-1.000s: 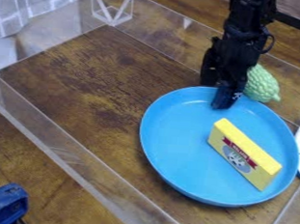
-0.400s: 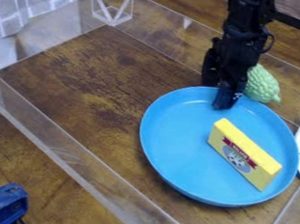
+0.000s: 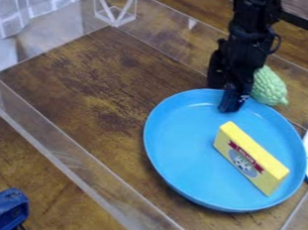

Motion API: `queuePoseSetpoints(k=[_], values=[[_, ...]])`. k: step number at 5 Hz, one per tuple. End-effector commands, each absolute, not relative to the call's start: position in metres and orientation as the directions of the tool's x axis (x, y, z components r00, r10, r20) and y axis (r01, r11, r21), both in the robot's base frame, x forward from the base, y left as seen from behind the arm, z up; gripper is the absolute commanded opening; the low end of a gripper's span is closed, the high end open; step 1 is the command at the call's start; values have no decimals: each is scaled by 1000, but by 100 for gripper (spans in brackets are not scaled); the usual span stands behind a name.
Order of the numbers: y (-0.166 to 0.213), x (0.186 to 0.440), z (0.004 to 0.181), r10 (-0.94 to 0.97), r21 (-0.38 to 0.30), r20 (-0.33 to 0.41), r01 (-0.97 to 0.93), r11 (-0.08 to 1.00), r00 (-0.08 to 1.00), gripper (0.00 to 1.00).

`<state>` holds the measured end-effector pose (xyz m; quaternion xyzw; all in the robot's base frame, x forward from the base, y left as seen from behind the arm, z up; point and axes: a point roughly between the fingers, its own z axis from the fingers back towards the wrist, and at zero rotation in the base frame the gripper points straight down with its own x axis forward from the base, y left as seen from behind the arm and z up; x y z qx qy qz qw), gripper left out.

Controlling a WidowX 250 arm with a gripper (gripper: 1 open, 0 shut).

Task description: Put the green object in the blue tray

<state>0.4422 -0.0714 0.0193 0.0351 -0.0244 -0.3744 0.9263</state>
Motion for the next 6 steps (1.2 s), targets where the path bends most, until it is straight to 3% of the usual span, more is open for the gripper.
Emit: queuePoseSetpoints(k=[1, 6], values=[[-94, 434, 9, -735, 72, 16, 733, 677, 678, 100], [-111, 432, 8, -757, 53, 28, 755, 653, 653, 100]])
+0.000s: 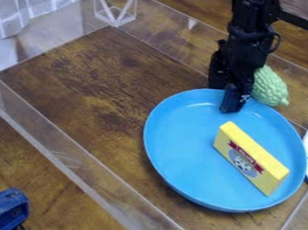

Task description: Put the green object in the blue tray

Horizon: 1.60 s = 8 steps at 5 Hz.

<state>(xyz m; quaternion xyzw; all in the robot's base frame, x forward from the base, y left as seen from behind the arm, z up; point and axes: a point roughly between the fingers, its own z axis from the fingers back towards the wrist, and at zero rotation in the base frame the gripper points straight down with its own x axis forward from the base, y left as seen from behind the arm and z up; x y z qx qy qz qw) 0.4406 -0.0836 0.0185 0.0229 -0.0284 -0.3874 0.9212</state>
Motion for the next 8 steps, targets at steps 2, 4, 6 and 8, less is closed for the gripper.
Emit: queuePoseSetpoints(k=[2, 4, 6, 8], values=[[-118, 432, 8, -764, 44, 33, 763, 645, 644, 100], [-124, 431, 7, -769, 36, 39, 768, 640, 639, 100], [-119, 435, 32, -766, 83, 13, 763, 641, 643, 100], [-109, 441, 50, -762, 120, -7, 757, 642, 647, 100]])
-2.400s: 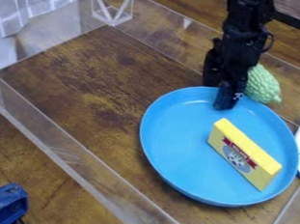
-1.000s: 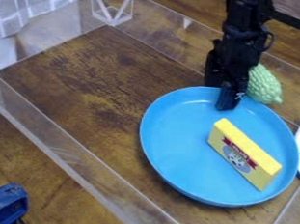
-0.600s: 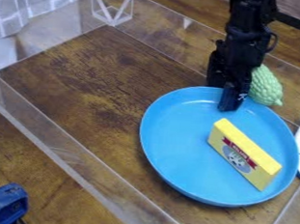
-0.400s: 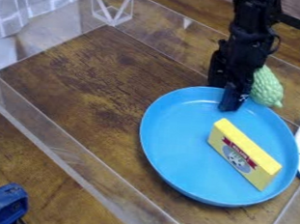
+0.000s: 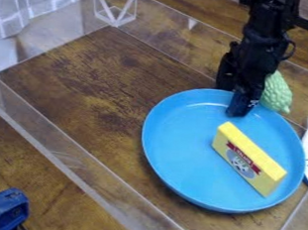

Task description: Put the green object in the blue tray

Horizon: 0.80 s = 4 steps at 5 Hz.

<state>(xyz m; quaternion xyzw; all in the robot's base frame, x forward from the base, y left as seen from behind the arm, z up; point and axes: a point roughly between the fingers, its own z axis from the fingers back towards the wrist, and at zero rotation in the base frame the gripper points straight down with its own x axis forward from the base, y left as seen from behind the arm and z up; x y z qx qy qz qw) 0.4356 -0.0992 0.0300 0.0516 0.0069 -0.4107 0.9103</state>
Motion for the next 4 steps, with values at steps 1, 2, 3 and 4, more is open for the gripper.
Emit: queuePoseSetpoints(k=[1, 2, 3, 4], values=[[-104, 445, 56, -762, 135, -13, 756, 641, 648, 100], [-100, 448, 62, -762, 148, -18, 755, 638, 648, 100], [-95, 450, 71, -759, 165, -24, 751, 639, 651, 100], [-91, 451, 78, -758, 186, -24, 747, 638, 652, 100]])
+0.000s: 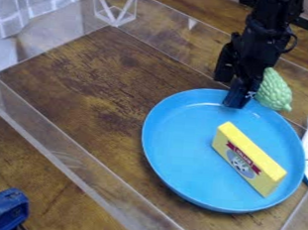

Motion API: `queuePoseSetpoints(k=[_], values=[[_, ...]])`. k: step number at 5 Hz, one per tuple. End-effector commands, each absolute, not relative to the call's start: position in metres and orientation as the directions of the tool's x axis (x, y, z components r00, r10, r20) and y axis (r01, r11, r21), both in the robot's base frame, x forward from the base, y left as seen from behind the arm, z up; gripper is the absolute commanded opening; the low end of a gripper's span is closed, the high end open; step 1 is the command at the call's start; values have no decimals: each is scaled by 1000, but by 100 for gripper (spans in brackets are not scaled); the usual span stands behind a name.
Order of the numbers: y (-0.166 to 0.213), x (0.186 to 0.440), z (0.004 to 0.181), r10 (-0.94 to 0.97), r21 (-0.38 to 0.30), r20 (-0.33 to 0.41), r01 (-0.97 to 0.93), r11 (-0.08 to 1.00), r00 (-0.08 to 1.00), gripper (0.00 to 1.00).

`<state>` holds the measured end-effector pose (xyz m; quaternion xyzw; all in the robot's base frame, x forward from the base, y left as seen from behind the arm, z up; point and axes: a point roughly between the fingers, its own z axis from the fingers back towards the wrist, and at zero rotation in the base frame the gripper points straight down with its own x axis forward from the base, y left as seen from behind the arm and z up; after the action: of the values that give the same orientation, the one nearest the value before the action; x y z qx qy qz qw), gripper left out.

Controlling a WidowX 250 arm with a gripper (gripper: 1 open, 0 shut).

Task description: Put the green object in the blue tray

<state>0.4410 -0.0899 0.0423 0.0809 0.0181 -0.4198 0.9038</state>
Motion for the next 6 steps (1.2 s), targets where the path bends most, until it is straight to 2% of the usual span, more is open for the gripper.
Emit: queuePoseSetpoints(k=[1, 4, 6], values=[[-90, 450, 83, -758, 207, -14, 744, 636, 652, 100], [-87, 447, 102, -751, 273, 13, 721, 637, 660, 100], [-91, 445, 99, -760, 302, 52, 715, 630, 648, 100]])
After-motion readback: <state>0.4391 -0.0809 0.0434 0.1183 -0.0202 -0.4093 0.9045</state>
